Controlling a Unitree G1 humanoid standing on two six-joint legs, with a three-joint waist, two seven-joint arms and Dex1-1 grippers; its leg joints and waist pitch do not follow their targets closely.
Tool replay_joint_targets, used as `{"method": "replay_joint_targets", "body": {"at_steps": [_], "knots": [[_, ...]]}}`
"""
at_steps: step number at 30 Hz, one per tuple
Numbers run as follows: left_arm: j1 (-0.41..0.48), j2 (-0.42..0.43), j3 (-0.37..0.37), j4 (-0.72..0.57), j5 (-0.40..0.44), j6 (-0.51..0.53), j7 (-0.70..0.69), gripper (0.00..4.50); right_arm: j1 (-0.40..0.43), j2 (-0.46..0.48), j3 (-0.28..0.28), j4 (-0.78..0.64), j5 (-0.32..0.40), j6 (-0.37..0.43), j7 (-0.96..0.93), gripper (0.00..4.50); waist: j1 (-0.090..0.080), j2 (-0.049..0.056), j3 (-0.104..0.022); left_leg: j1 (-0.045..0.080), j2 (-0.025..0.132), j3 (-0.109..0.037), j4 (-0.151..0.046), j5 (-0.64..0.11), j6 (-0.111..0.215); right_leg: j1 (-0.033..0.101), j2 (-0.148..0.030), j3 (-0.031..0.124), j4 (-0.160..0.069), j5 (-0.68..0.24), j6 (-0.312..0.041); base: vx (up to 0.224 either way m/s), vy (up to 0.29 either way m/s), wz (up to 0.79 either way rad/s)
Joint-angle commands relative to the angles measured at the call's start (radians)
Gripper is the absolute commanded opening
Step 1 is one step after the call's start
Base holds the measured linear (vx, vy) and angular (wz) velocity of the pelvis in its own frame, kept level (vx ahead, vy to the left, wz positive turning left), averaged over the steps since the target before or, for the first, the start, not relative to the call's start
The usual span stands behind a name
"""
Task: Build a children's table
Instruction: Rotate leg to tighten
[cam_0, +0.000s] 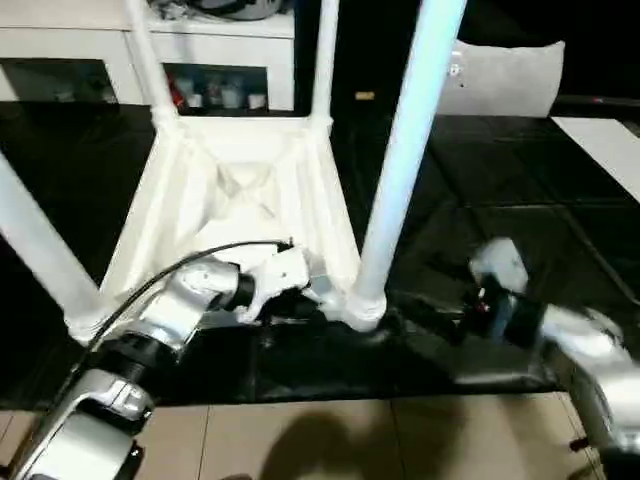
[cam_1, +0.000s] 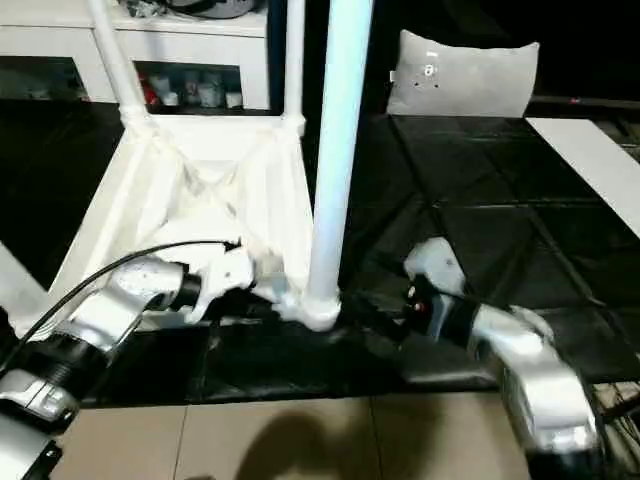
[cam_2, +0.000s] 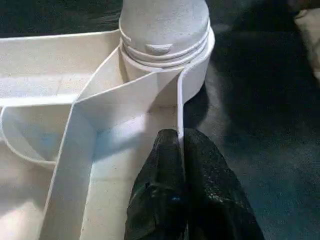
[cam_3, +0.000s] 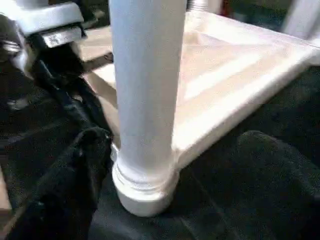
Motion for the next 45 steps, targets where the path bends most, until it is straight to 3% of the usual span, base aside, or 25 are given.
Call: {"method": "replay_joint_targets", "body": {"at_steps": [1,2,3,5,7,8,9,10,11,13,15,17,20,21,27,31,32,35,37,39,40,41,43,44,45], "knots": [[0.021,0.008,-0.036,-0.017,0.006,-0.024,-0.03,0.0,-0.025,-0.015,0.02,0.043,0.002,-0.042,0.069,4.07,0.005,0.0,-0.061,0.005,0.077,-0.018,-0.062,-0.045,0.113,0.048,-0.093,0.054,-0.056,0.148,-0.307,0.0,0.0,0.0],[0.027,0.016,-0.049,-0.036,0.012,-0.029,-0.046,0.0,-0.052,-0.021,0.038,0.084,-0.005,-0.057,0.115,3.93,0.003,-0.012,-0.061,0.004,0.077,-0.017,-0.062,-0.044,0.115,0.049,-0.092,0.053,-0.056,0.144,-0.308,0.0,0.0,0.0],[0.03,0.018,-0.053,-0.046,0.013,-0.027,-0.056,0.0,-0.07,-0.024,0.05,0.107,-0.01,-0.054,0.137,3.77,0.005,-0.005,-0.06,0.003,0.077,-0.018,-0.064,-0.043,0.116,0.048,-0.093,0.052,-0.056,0.125,-0.31,0.0,0.0,0.0],[0.032,0.019,-0.055,-0.052,0.013,-0.026,-0.062,0.0,-0.081,-0.026,0.058,0.12,-0.014,-0.05,0.149,3.67,0.007,-0.007,-0.059,0.005,0.079,-0.018,-0.064,-0.037,0.117,0.047,-0.092,0.052,-0.055,0.112,-0.308,0.0,0.0,0.0],[0.037,0.021,-0.061,-0.069,0.019,-0.03,-0.07,0.0,-0.13,-0.024,0.101,0.173,-0.023,-0.039,0.207,3.59,0.006,-0.007,-0.06,0.005,0.078,-0.018,-0.063,-0.039,0.116,0.046,-0.09,0.051,-0.055,0.105,-0.312,0.0,0.0,0.0],[0.04,0.022,-0.064,-0.078,0.022,-0.032,-0.075,0.0,-0.152,-0.019,0.118,0.199,-0.028,-0.039,0.23,3.33,0.004,-0.022,-0.06,0.005,0.078,-0.016,-0.063,-0.041,0.118,0.047,-0.091,0.05,-0.056,0.099,-0.312,0.0,0.0,0.0],[0.04,0.022,-0.064,-0.078,0.022,-0.032,-0.075,0.0,-0.152,-0.019,0.118,0.199,-0.028,-0.039,0.23,3.27,0.007,-0.013,-0.06,0.005,0.078,-0.017,-0.063,-0.038,0.117,0.046,-0.093,0.05,-0.054,0.089,-0.313,0.0,0.0,0.0],[0.041,0.022,-0.066,-0.083,0.023,-0.032,-0.077,0.0,-0.162,-0.016,0.127,0.214,-0.035,-0.046,0.238,3.26,0.011,-0.012,-0.06,0.008,0.08,-0.016,-0.062,-0.033,0.114,0.044,-0.093,0.052,-0.054,0.095,-0.31,0.0,0.0,0.0],[0.042,0.024,-0.068,-0.087,0.024,-0.033,-0.079,0.0,-0.174,-0.01,0.138,0.236,-0.045,-0.058,0.244,3.26,0.01,-0.017,-0.061,0.006,0.08,-0.017,-0.062,-0.024,0.116,0.045,-0.092,0.051,-0.052,0.107,-0.311,0.0,0.0,0.0],[0.045,0.026,-0.071,-0.096,0.025,-0.032,-0.081,0.0,-0.197,0.001,0.157,0.286,-0.065,-0.086,0.26,2.86,0.013,-0.011,-0.063,0.007,0.078,-0.016,-0.059,-0.005,0.119,0.042,-0.092,0.05,-0.048,0.133,-0.319,0.0,0.0,0.0],[0.046,0.027,-0.072,-0.098,0.025,-0.032,-0.081,0.0,-0.204,0.007,0.16,0.3,-0.068,-0.089,0.262,2.82,0.015,-0.014,-0.064,0.007,0.078,-0.016,-0.058,-0.001,0.12,0.044,-0.091,0.05,-0.047,0.146,-0.32,0.0,0.0,0.0],[0.046,0.026,-0.073,-0.097,0.026,-0.032,-0.081,0.0,-0.212,0.015,0.161,0.315,-0.067,-0.086,0.263,2.51,0.016,-0.016,-0.066,0.005,0.077,-0.016,-0.057,0.012,0.126,0.045,-0.091,0.05,-0.045,0.165,-0.323,0.0,0.0,0.0],[0.047,0.024,-0.074,-0.1,0.028,-0.029,-0.083,0.0,-0.224,0.024,0.167,0.339,-0.064,-0.084,0.273,2.42,0.017,-0.015,-0.066,0.005,0.077,-0.016,-0.056,0.012,0.129,0.045,-0.091,0.049,-0.045,0.162,-0.325,0.0,0.0,0.0],[0.048,0.025,-0.075,-0.101,0.028,-0.027,-0.083,0.0,-0.227,0.026,0.168,0.345,-0.059,-0.077,0.279,2.21,0.018,-0.009,-0.065,0.005,0.078,-0.016,-0.056,0.007,0.127,0.044,-0.091,0.049,-0.045,0.155,-0.324,0.0,0.0,0.0],[0.048,0.024,-0.068,-0.1,0.022,-0.012,-0.083,0.0,-0.219,0.039,0.159,0.334,-0.025,-0.038,0.304,1.95,0.018,-0.012,-0.066,0.006,0.078,-0.016,-0.056,0.008,0.125,0.045,-0.09,0.049,-0.045,0.164,-0.326,0.0,0.0,0.0],[0.056,0.01,-0.052,-0.114,0.015,0.057,-0.052,0.0,-0.193,0.044,0.152,0.289,0.002,0.013,0.292,1.9,0.02,-0.005,-0.066,0.006,0.079,-0.017,-0.056,0.009,0.125,0.044,-0.09,0.049,-0.043,0.174,-0.332,0.0,0.0,0.0],[0.058,0.0,-0.044,-0.12,0.013,0.091,-0.031,0.0,-0.185,0.046,0.152,0.274,0.001,0.031,0.274,1.89,0.019,-0.007,-0.066,0.007,0.08,-0.016,-0.057,0.007,0.122,0.045,-0.089,0.05,-0.044,0.176,-0.331,0.0,0.0,0.0],[0.068,-0.082,0.008,-0.152,-0.008,0.245,0.111,0.0,-0.168,0.093,0.15,0.235,-0.06,0.122,0.08,1.89,0.021,-0.01,-0.06,0.01,0.081,-0.017,-0.063,-0.013,0.102,0.042,-0.089,0.05,-0.051,0.133,-0.327,0.0,0.0,0.0],[0.064,-0.126,0.029,-0.15,-0.004,0.288,0.189,0.0,-0.177,0.15,0.116,0.23,-0.057,0.186,-0.035,1.89,0.015,-0.009,-0.051,0.011,0.078,-0.018,-0.074,-0.12,0.044,0.044,-0.094,0.052,-0.07,-0.052,-0.297,0.0,0.0,0.0],[0.053,-0.164,0.046,-0.14,0.003,0.32,0.257,0.0,-0.187,0.184,0.104,0.232,-0.091,0.212,-0.128,1.89,0.003,-0.014,-0.05,0.001,0.075,-0.021,-0.081,-0.148,0.008,0.052,-0.094,0.05,-0.078,-0.153,-0.252,-0.052,0.009,-0.12],[0.046,-0.187,0.056,-0.134,0.006,0.334,0.296,0.0,-0.196,0.209,0.095,0.245,-0.115,0.228,-0.196,1.89,-0.001,-0.013,-0.049,0.002,0.076,-0.02,-0.084,-0.168,-0.007,0.047,-0.093,0.049,-0.084,-0.212,-0.222,0.0,0.0,0.0],[0.03,-0.233,0.079,-0.126,0.012,0.371,0.376,0.0,-0.209,0.255,0.066,0.267,-0.135,0.234,-0.299,1.89,-0.006,-0.011,-0.048,0.006,0.075,-0.018,-0.083,-0.182,-0.02,0.04,-0.092,0.052,-0.088,-0.248,-0.205,0.0,0.0,0.0],[0.024,-0.254,0.086,-0.134,0.019,0.399,0.408,0.0,-0.208,0.278,0.047,0.265,-0.122,0.224,-0.326,1.89,-0.006,-0.014,-0.051,0.009,0.072,-0.016,-0.081,-0.188,-0.025,0.038,-0.096,0.054,-0.096,-0.284,-0.187,0.0,0.0,0.0],[0.023,-0.256,0.087,-0.137,0.021,0.405,0.411,0.0,-0.207,0.281,0.045,0.262,-0.118,0.222,-0.328,2.44,-0.007,-0.015,-0.052,0.006,0.071,-0.015,-0.08,-0.176,-0.02,0.039,-0.095,0.055,-0.096,-0.269,-0.183,0.0,0.0,0.0],[0.02,-0.265,0.084,-0.135,0.029,0.409,0.425,0.0,-0.201,0.284,0.048,0.257,-0.125,0.206,-0.332,2.58,-0.006,-0.013,-0.052,0.008,0.072,-0.013,-0.079,-0.159,-0.008,0.035,-0.091,0.056,-0.095,-0.231,-0.185,0.0,0.0,0.0]]}}
